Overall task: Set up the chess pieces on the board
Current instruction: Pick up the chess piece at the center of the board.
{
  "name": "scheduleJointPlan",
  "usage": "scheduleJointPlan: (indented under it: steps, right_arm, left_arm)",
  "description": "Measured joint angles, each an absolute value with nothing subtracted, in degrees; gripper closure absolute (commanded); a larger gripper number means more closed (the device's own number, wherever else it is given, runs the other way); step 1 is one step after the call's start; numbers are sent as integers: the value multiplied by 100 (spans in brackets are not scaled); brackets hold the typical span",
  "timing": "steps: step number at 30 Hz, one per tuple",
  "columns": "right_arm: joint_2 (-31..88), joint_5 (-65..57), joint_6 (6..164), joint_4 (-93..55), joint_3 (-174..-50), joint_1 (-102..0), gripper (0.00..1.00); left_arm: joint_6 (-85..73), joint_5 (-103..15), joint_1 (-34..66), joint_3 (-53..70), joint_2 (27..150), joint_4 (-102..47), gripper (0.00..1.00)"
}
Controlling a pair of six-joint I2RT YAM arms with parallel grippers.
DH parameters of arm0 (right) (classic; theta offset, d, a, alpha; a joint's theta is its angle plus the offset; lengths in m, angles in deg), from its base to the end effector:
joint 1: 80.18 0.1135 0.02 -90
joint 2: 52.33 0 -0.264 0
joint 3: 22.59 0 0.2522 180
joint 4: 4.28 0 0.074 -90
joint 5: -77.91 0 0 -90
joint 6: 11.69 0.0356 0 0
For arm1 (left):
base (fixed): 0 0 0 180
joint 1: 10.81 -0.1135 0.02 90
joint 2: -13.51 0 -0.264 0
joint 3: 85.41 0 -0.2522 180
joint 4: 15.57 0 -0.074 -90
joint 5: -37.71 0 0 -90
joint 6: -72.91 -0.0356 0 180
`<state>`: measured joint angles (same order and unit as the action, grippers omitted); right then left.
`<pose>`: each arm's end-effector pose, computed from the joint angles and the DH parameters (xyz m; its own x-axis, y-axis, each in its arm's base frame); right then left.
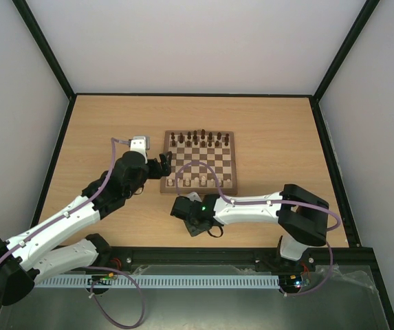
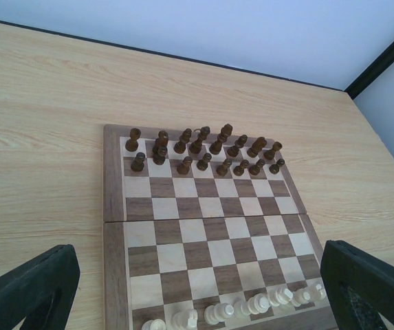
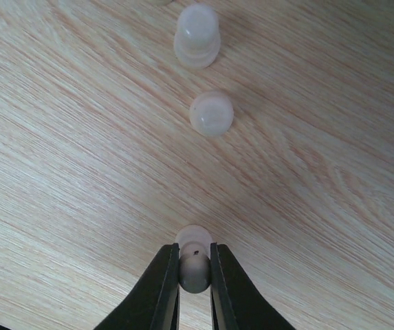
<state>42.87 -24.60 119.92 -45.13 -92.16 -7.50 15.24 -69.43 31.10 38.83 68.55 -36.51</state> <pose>0.1011 0.2981 0.1676 -0.8059 -0.4067 -0.4303 -0.4963 0.8603 0.1165 0.1724 -0.1407 0.2957 -0.4486 -0.2840 -0.8474 0.2279 0.8805 -0.4158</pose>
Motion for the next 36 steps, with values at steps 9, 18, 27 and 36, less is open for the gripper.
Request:
scheduleJointPlan:
  steps: [9, 18, 27, 36]
  right_arm:
    - [4278, -2462, 12029, -4503, -9238, -745, 94]
    - [3964, -2488, 12154, -4479, -9120, -745, 95]
    - [3773, -2587, 12274, -4481, -8882, -745, 96]
    - [3443, -2687, 12416, -4481, -8523, -776, 96]
  left_arm:
    - [1524, -6926, 3101, 3883, 6855, -3651, 1]
    - [1524, -6921, 3099, 3883, 6855, -3651, 1]
    - [1524, -6921, 3099, 3883, 6855, -3651, 1]
    - [1526, -6921, 3099, 3883, 6855, -3651, 1]
